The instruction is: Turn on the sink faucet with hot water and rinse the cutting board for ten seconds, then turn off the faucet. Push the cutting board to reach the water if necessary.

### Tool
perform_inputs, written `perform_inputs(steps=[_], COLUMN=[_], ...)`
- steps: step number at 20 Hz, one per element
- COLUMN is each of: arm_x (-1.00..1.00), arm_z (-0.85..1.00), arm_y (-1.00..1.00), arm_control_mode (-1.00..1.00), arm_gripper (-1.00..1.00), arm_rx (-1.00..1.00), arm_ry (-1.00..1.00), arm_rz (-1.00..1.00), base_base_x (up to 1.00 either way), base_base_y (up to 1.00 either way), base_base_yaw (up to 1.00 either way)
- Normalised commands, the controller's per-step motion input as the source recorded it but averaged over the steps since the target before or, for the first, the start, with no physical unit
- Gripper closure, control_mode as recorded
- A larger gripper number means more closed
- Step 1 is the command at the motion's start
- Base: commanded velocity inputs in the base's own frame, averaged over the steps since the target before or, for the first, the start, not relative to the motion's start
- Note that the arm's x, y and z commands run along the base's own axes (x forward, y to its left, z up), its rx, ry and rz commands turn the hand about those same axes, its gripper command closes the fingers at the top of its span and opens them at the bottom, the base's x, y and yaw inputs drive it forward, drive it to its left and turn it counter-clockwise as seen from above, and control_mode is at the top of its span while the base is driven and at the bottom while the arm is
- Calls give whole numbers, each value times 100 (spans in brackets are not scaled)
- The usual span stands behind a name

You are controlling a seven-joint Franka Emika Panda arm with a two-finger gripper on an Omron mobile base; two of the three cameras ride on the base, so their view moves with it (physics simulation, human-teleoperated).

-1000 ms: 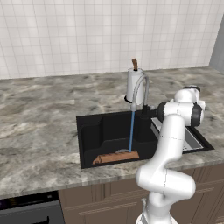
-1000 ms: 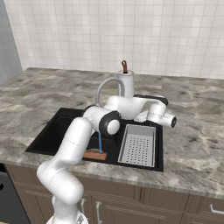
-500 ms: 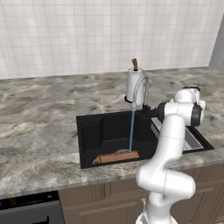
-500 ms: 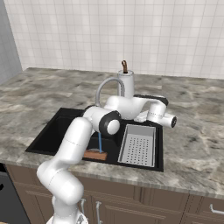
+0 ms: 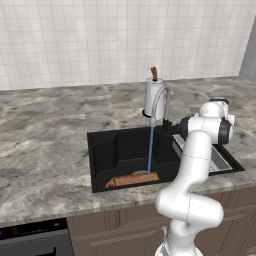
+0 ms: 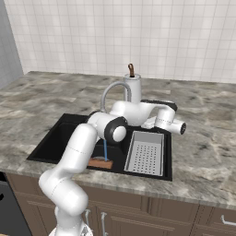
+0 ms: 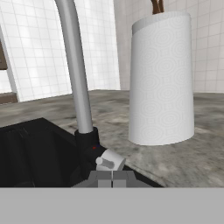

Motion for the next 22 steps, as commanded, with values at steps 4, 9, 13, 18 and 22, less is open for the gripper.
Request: perform_inputs(steps=[4, 9, 13, 18, 22], arm_x=[0, 0, 0, 0, 0], arm_z=[0, 0, 0, 0, 0], arm_y=[0, 0, 0, 0, 0], arm_control_mode=[-100, -100, -100, -100, -100], arm_gripper=[100, 100, 100, 100, 100], arm_rx=[0, 0, 0, 0, 0], arm_ry=[0, 0, 0, 0, 0], arm_rz=[0, 0, 0, 0, 0], base_base_x=[0, 0, 0, 0, 0], base_base_y=[0, 0, 0, 0, 0], base_base_yaw=[0, 0, 0, 0, 0])
